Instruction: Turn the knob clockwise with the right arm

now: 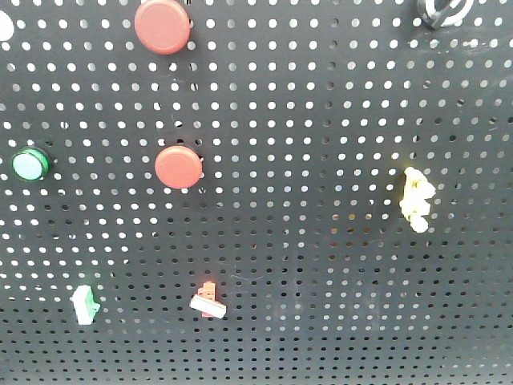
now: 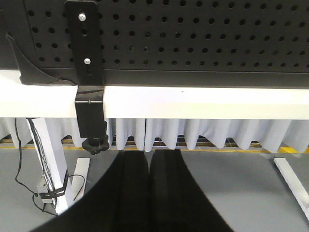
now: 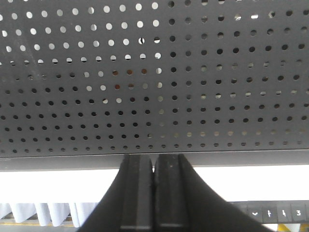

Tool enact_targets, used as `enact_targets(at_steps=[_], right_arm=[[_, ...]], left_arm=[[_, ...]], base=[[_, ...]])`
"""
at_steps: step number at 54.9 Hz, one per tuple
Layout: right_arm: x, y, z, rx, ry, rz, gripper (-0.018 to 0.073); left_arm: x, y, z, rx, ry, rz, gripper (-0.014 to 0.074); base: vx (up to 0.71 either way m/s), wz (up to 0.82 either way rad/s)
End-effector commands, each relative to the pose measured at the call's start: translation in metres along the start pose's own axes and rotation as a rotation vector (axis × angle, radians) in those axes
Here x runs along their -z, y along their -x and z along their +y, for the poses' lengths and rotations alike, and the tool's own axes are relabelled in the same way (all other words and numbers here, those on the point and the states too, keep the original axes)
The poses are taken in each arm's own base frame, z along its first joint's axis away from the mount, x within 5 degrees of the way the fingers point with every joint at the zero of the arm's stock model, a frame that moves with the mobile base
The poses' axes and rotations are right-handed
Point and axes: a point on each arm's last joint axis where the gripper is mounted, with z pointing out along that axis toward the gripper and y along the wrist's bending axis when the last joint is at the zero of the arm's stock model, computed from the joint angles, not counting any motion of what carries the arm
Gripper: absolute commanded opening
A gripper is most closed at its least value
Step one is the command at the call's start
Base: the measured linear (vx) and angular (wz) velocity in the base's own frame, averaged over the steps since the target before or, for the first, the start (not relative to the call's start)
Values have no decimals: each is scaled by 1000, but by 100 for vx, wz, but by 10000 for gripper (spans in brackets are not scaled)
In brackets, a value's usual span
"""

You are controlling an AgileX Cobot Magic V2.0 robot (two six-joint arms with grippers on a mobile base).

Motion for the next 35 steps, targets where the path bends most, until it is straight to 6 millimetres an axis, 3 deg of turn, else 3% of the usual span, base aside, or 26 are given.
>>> enact_targets(at_steps=[1,35], right_arm=[[1,5,0,21,2,-81,-12],[1,5,0,18,2,-80,-12]], left_arm=[[0,5,0,12,2,-83,-6],[0,5,0,12,2,-83,-6]], base=[[0,0],[0,0]])
